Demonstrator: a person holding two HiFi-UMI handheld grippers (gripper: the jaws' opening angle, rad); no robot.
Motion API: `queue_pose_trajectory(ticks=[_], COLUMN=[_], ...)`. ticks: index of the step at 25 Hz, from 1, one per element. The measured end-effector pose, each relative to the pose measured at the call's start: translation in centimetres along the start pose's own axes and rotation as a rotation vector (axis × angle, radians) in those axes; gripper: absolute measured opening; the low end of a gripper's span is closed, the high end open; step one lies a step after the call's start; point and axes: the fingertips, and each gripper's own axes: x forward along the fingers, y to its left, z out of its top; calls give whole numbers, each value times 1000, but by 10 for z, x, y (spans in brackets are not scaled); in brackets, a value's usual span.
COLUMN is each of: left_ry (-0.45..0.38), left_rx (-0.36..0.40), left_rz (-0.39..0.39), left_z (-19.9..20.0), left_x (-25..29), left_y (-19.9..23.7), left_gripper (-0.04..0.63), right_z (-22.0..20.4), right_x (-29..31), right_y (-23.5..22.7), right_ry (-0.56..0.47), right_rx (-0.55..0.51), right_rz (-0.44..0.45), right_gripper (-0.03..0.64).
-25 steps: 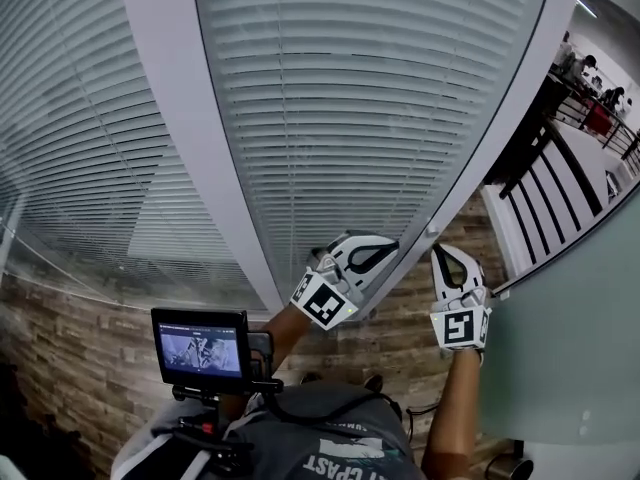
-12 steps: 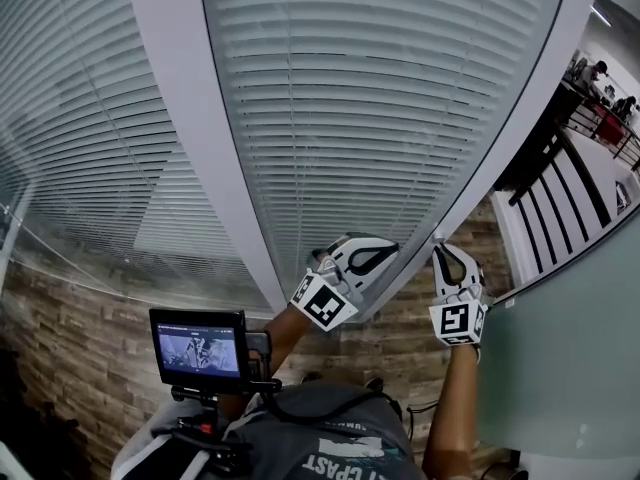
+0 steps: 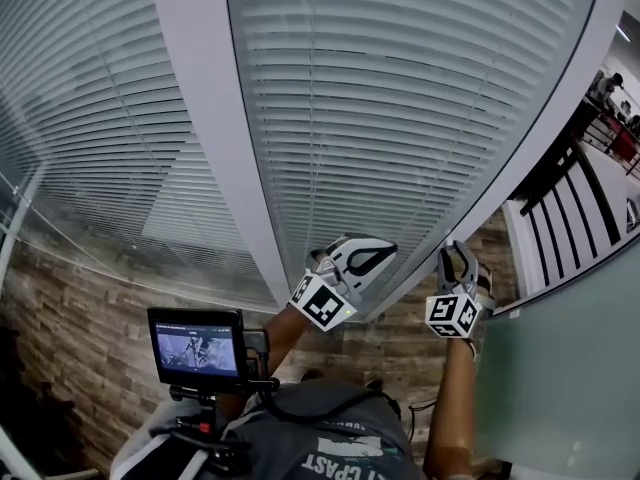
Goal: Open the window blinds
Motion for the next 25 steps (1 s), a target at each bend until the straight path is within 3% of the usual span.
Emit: queue_pose_trajectory(ticks=[7, 11, 13, 21, 23, 25], left_ry=[9, 8, 8, 4, 4, 4], left_rx=[-11, -16, -16, -13, -16, -17], left_rz=[2, 1, 3, 4, 5, 3], left_z=[-9, -10, -11, -7, -8, -10], left_x=[4, 3, 3, 4, 4, 5], left_y=[0, 2, 1, 1, 2, 1], left_gripper=[5, 5, 5, 5, 5, 5], right_z=[-9, -7, -6, -12, -17, -23], right_x=[8, 8, 7, 2, 2, 4], right_y=[1, 1, -1, -13, -16, -16], right_ry=[75, 50, 14, -137, -200, -281], right_rx=[-164, -91, 49, 864, 1144, 1488], right_rz=[-113, -168, -163, -97, -78, -43], right_gripper=[94, 94, 94, 94, 94, 95])
